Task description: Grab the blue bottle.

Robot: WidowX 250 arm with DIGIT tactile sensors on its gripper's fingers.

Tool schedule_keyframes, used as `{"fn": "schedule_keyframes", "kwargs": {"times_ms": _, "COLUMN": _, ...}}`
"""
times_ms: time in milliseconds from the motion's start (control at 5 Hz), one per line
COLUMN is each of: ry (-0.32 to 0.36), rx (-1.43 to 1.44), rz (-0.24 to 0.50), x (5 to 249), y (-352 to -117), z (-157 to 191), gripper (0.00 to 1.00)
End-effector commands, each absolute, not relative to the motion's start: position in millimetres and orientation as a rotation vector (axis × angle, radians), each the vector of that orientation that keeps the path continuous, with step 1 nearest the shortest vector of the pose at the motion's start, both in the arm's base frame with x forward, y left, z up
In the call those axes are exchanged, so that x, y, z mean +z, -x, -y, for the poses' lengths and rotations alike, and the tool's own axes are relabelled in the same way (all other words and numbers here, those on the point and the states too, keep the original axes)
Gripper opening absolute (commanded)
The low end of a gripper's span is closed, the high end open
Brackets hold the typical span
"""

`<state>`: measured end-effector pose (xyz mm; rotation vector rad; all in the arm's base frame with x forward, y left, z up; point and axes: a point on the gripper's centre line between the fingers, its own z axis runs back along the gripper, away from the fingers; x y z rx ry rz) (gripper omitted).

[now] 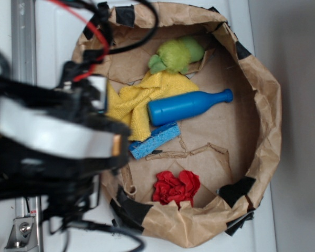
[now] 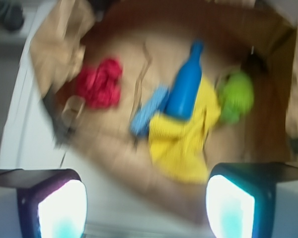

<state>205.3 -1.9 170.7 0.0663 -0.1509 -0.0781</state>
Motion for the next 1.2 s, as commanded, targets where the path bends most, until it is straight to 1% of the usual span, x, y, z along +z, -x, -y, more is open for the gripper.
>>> {"fn": "schedule_keyframes", "kwargs": {"times_ms": 0, "ry": -0.022, "rx": 0.107, "rz": 0.080, "x": 127.5, "y": -255.7, "z": -40.8, "gripper": 1.00}}
{"fn": "schedule_keyframes", "kwargs": {"times_ms": 200, "ry": -0.008, "rx": 0.271, "rz": 0.068, "x": 86.1, "y": -283.1, "z": -52.0, "gripper": 1.00}}
{"fn": "schedule_keyframes", "kwargs": {"times_ms": 400, "ry": 0.012, "rx": 0.353, "rz": 0.087, "x": 61.2, "y": -300.1, "z": -52.8, "gripper": 1.00}}
{"fn": "schedule_keyframes", "kwargs": {"times_ms": 600, "ry": 0.023, "rx": 0.401, "rz": 0.094, "x": 42.6, "y": -306.6, "z": -51.6, "gripper": 1.00}}
{"fn": "schedule_keyframes", "kwargs": {"times_ms": 800, "ry": -0.012, "rx": 0.392, "rz": 0.060, "x": 29.3, "y": -303.4, "z": -47.3, "gripper": 0.00}}
{"fn": "schedule_keyframes", "kwargs": {"times_ms": 1000, "ry": -0.099, "rx": 0.279, "rz": 0.045, "x": 66.3, "y": -300.1, "z": -50.2, "gripper": 0.00}}
